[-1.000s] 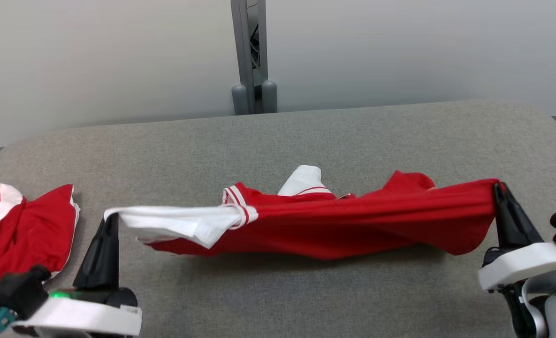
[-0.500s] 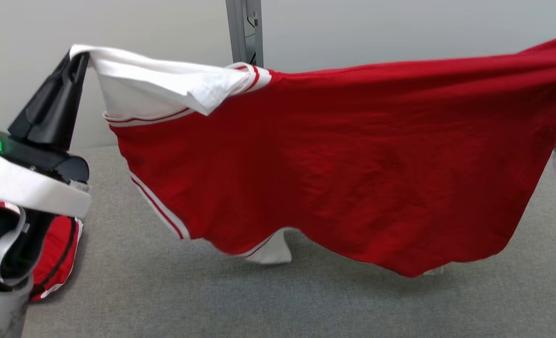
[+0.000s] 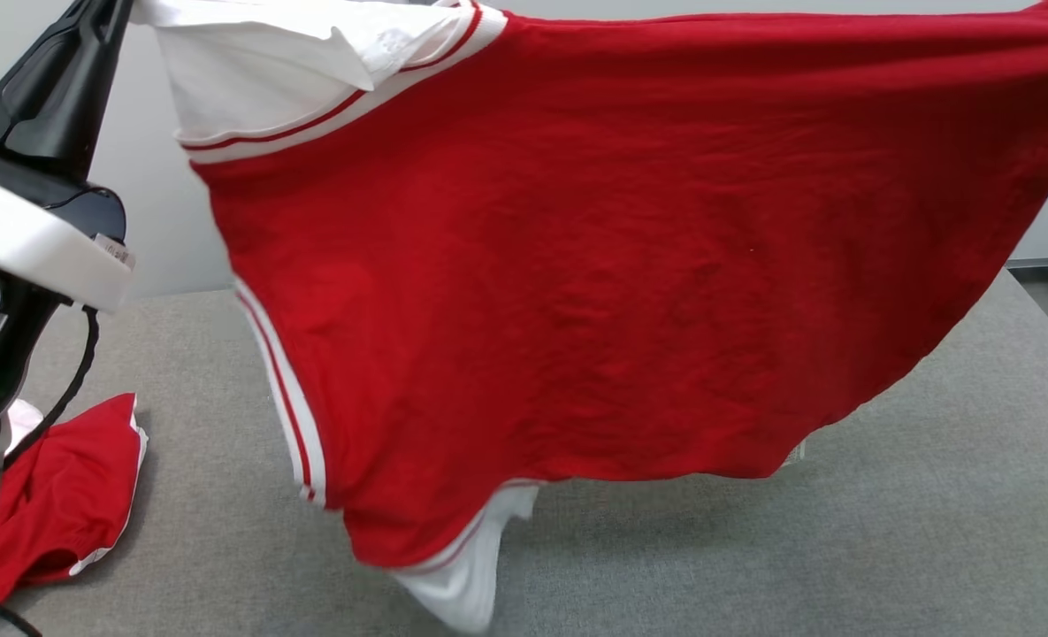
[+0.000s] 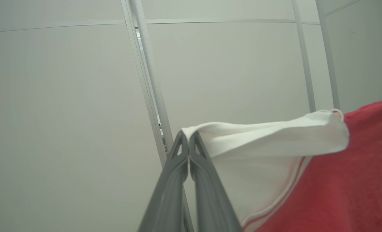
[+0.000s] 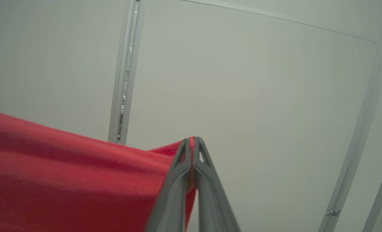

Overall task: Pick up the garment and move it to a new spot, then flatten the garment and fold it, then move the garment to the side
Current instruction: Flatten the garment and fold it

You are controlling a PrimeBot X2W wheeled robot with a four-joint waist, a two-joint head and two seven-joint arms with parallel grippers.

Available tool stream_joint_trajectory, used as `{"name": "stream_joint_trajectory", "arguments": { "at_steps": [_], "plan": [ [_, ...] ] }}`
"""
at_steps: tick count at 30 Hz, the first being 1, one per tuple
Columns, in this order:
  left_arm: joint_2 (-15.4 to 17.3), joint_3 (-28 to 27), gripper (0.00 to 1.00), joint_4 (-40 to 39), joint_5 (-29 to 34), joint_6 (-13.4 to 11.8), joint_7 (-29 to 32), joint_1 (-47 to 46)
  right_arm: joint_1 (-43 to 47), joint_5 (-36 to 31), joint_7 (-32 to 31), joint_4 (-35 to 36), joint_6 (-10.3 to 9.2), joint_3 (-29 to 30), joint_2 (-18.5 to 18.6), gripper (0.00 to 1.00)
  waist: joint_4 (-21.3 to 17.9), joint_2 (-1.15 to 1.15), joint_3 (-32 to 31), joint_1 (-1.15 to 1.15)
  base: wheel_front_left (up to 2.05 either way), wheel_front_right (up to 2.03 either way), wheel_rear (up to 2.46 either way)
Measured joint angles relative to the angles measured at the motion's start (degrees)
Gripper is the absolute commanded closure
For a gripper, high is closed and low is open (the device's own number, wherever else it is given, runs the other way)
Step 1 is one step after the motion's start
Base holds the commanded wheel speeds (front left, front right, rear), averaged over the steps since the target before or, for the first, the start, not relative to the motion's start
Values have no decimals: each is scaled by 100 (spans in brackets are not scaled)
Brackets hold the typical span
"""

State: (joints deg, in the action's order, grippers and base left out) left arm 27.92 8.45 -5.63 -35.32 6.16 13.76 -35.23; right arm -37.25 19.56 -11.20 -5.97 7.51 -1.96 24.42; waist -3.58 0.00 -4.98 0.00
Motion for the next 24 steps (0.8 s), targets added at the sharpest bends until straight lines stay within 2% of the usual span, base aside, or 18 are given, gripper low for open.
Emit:
{"name": "stream_joint_trajectory", "arguments": {
  "at_steps": [6,12,19,24],
  "plan": [
    [58,287,100,514,-2,86,-80,-477,-277,240,-138,-478,0,-153,-111,100,6,0,178,0,0,0,0],
    [138,822,100,1515,255,120,-539,-1617,-1202,249,-138,-1435,-1,-559,-408,100,5,0,587,0,0,0,0],
    [278,1936,100,2727,573,129,-1539,-3678,-3175,-452,336,-2769,-1,-573,-751,100,64,0,1591,0,0,0,0],
    [346,2279,100,4013,1201,130,-2621,-5027,-4398,-1094,1100,-3810,-1,-380,-1203,100,97,0,2450,0,0,0,0]
  ]
}}
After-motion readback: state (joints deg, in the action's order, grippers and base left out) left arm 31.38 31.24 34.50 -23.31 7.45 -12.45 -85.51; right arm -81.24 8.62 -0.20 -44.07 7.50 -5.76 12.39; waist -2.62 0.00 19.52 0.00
